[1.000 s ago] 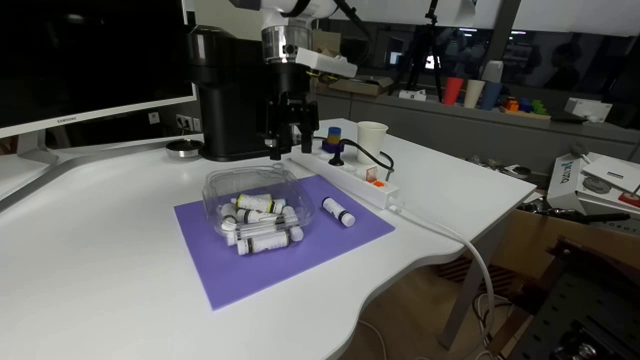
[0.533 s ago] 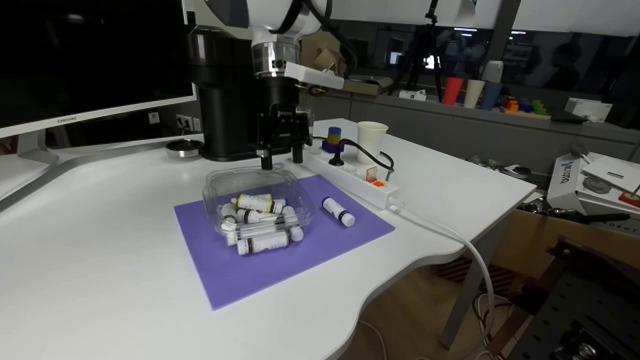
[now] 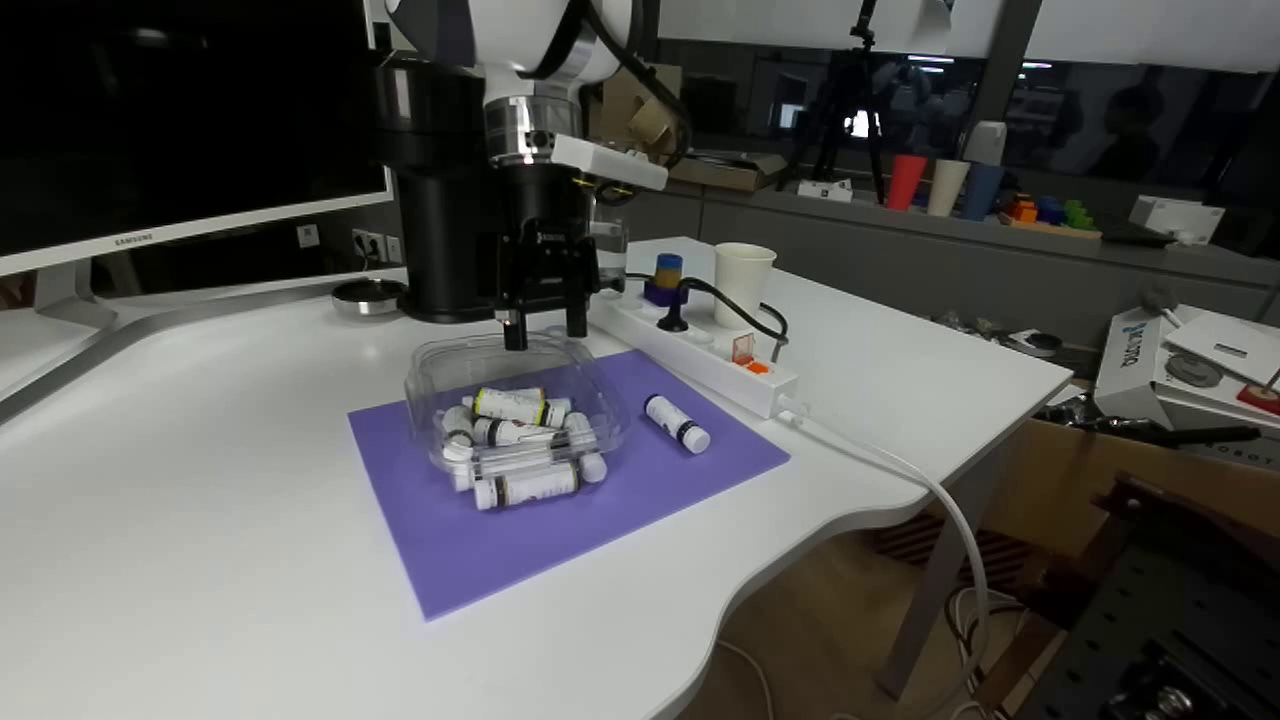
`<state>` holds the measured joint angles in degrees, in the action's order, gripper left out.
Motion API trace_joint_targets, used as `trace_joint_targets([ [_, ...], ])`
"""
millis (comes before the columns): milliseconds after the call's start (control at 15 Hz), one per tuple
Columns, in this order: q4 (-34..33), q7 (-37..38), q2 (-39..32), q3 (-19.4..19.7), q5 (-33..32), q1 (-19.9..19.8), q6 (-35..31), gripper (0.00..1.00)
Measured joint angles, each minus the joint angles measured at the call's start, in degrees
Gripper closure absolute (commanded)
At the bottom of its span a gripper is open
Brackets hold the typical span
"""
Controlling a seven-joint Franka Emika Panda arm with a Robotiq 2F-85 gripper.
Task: Remove the over of the colourless bowl
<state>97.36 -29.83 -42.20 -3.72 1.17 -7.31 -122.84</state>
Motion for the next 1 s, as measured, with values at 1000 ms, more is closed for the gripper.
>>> trace_joint_targets([
  [1000, 0.5, -6.7, 2.5, -3.3, 0.3, -0.2, 3.4, 0.00],
])
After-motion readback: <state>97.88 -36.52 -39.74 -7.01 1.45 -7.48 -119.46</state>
